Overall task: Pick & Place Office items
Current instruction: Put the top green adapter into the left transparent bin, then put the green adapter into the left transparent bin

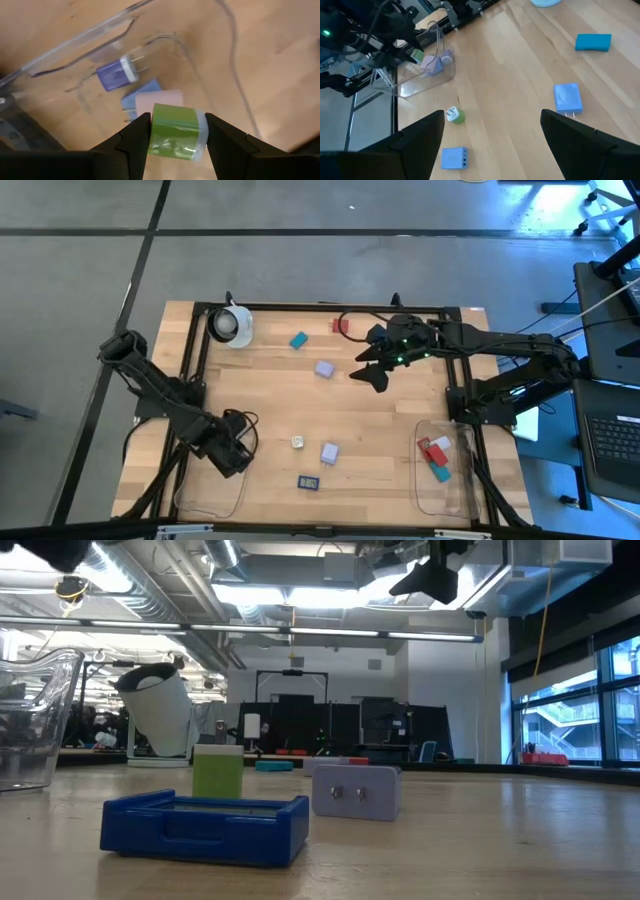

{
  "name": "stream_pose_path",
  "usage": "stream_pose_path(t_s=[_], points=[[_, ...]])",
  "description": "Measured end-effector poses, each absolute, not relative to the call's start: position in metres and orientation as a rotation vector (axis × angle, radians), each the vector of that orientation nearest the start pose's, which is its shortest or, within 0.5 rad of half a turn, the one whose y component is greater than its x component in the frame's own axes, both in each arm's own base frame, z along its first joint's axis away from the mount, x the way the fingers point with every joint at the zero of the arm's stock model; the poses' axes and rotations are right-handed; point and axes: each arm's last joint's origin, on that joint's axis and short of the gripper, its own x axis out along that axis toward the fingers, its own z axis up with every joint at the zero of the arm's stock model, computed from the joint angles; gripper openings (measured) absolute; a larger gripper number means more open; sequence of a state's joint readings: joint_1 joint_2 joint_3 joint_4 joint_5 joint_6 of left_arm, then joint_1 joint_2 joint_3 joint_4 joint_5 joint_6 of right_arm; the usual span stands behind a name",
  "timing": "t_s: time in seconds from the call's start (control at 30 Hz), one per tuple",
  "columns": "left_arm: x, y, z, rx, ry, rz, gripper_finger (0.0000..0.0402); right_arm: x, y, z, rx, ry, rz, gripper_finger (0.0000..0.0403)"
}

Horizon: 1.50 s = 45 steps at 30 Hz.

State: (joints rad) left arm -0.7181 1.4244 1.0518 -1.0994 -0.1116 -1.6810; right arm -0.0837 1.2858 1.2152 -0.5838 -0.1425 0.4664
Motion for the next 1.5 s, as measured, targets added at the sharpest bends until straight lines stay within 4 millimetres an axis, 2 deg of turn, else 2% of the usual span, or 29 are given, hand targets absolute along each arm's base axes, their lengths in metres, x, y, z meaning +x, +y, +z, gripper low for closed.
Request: stream_pose_path(t_s=[0.43, 0.83, 1.13, 1.27, 1.5], points=[[0.190, -0.162, 0.215, -0.691, 1.337, 0.736, 0.0169, 0.270, -0.019, 0.341, 0.524, 0.653, -0.097, 0.0333], [0.190, -0.162, 0.214, -0.697, 1.340, 0.745, 0.0172, 0.270, -0.019, 0.341, 0.524, 0.653, -0.098, 0.0333], [0.191, -0.162, 0.214, -0.790, 1.449, 0.759, 0.0233, 0.270, -0.019, 0.341, 0.526, 0.652, -0.102, 0.0333], [0.193, -0.159, 0.217, -0.828, 1.575, 0.694, 0.0243, 0.270, -0.019, 0.341, 0.526, 0.649, -0.101, 0.0333], [0.202, -0.161, 0.250, -0.874, 1.452, 0.600, 0.0227, 0.271, -0.019, 0.341, 0.543, 0.643, -0.105, 0.0333]])
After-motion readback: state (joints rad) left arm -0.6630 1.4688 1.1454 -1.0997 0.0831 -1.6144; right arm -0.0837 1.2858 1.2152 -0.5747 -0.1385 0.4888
